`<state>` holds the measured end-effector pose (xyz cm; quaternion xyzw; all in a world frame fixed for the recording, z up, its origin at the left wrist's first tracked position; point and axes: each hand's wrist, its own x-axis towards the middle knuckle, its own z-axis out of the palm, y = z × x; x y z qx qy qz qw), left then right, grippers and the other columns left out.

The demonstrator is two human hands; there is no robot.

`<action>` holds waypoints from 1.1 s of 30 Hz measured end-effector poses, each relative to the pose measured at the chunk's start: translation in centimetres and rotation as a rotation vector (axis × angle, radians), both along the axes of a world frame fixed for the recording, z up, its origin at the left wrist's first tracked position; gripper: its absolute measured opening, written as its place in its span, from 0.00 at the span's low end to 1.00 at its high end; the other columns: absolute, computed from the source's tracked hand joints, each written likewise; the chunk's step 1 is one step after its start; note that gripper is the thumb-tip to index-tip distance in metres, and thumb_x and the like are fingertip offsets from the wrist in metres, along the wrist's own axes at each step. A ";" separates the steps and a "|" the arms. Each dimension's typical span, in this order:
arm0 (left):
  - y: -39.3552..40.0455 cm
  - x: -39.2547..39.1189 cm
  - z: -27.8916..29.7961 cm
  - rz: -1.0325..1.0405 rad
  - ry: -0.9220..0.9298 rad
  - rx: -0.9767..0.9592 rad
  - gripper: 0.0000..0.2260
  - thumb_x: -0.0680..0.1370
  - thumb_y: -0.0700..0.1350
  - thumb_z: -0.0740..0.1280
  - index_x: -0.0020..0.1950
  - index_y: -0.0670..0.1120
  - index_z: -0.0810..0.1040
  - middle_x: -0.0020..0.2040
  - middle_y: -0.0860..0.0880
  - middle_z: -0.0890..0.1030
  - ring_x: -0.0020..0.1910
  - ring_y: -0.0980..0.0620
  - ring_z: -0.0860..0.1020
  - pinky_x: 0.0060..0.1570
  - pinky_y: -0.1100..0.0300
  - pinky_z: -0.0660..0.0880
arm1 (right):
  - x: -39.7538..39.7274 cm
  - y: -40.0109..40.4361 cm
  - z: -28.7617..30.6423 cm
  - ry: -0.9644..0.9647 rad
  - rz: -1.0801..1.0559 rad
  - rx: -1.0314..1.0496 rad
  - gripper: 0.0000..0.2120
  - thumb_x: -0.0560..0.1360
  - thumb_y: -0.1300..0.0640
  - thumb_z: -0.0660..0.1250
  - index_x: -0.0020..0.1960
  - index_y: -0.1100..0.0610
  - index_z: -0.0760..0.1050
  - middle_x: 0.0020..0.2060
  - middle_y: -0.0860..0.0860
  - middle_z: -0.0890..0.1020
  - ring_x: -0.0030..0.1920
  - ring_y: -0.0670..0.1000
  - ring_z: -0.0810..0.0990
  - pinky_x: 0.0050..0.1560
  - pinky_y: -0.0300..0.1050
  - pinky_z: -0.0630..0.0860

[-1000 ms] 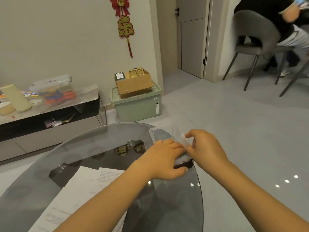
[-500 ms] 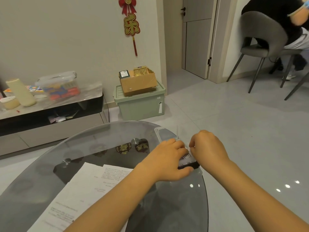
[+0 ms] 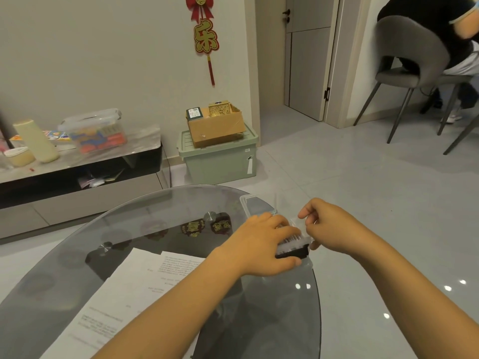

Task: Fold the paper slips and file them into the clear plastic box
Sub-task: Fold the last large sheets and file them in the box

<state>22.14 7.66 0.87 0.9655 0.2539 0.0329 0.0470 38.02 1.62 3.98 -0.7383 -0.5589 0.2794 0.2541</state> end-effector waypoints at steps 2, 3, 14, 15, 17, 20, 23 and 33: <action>0.0 0.0 0.3 -0.014 0.054 0.026 0.30 0.73 0.66 0.54 0.72 0.55 0.65 0.68 0.51 0.67 0.64 0.50 0.65 0.63 0.55 0.60 | 0.0 0.1 0.0 0.006 0.007 -0.005 0.11 0.76 0.66 0.55 0.54 0.54 0.69 0.44 0.51 0.74 0.36 0.51 0.81 0.36 0.40 0.73; -0.1 0.0 0.4 -0.014 0.081 0.036 0.29 0.74 0.66 0.55 0.73 0.56 0.64 0.68 0.50 0.66 0.64 0.50 0.64 0.63 0.55 0.60 | 0.1 0.1 -0.1 0.006 0.009 -0.008 0.10 0.76 0.66 0.55 0.54 0.54 0.69 0.45 0.51 0.74 0.36 0.51 0.81 0.36 0.40 0.73; -0.9 0.2 0.4 0.077 0.012 -0.007 0.31 0.72 0.66 0.53 0.71 0.54 0.66 0.71 0.49 0.62 0.68 0.50 0.61 0.67 0.53 0.55 | 0.3 -0.1 -0.2 0.013 0.013 0.029 0.09 0.76 0.64 0.57 0.53 0.53 0.70 0.44 0.51 0.76 0.38 0.49 0.78 0.36 0.40 0.73; -1.2 -0.1 0.6 0.094 -0.021 -0.009 0.30 0.73 0.65 0.55 0.71 0.54 0.66 0.71 0.50 0.62 0.69 0.51 0.61 0.68 0.53 0.54 | 0.4 -0.3 -0.2 0.009 0.010 0.051 0.09 0.76 0.63 0.58 0.53 0.53 0.70 0.44 0.50 0.76 0.38 0.48 0.77 0.35 0.39 0.71; -1.8 -0.7 1.1 0.130 -0.085 0.005 0.26 0.76 0.62 0.58 0.72 0.53 0.66 0.71 0.50 0.62 0.70 0.51 0.59 0.70 0.53 0.51 | 0.2 -0.5 -0.2 0.002 0.006 0.107 0.09 0.76 0.63 0.59 0.52 0.52 0.71 0.42 0.49 0.75 0.35 0.45 0.73 0.33 0.37 0.68; -3.4 -2.2 1.9 0.200 -0.173 0.058 0.23 0.78 0.58 0.59 0.71 0.54 0.66 0.71 0.51 0.63 0.70 0.51 0.59 0.70 0.55 0.49 | -1.1 -1.3 0.2 0.014 0.039 0.192 0.10 0.75 0.62 0.60 0.52 0.50 0.73 0.41 0.48 0.76 0.35 0.44 0.73 0.34 0.36 0.70; -5.4 -4.5 2.4 0.268 -0.236 0.083 0.23 0.77 0.58 0.58 0.71 0.54 0.67 0.69 0.51 0.65 0.69 0.51 0.61 0.69 0.56 0.51 | -3.1 -2.2 0.4 0.048 0.099 0.250 0.10 0.75 0.62 0.60 0.52 0.50 0.74 0.41 0.47 0.76 0.36 0.43 0.73 0.33 0.36 0.68; -13.6 -12.2 -0.9 0.687 -0.207 0.008 0.22 0.79 0.54 0.58 0.72 0.55 0.62 0.71 0.53 0.62 0.69 0.51 0.61 0.68 0.56 0.54 | -10.0 -6.2 -2.4 -0.020 0.430 0.202 0.10 0.75 0.61 0.62 0.54 0.51 0.75 0.40 0.47 0.77 0.35 0.42 0.73 0.39 0.37 0.73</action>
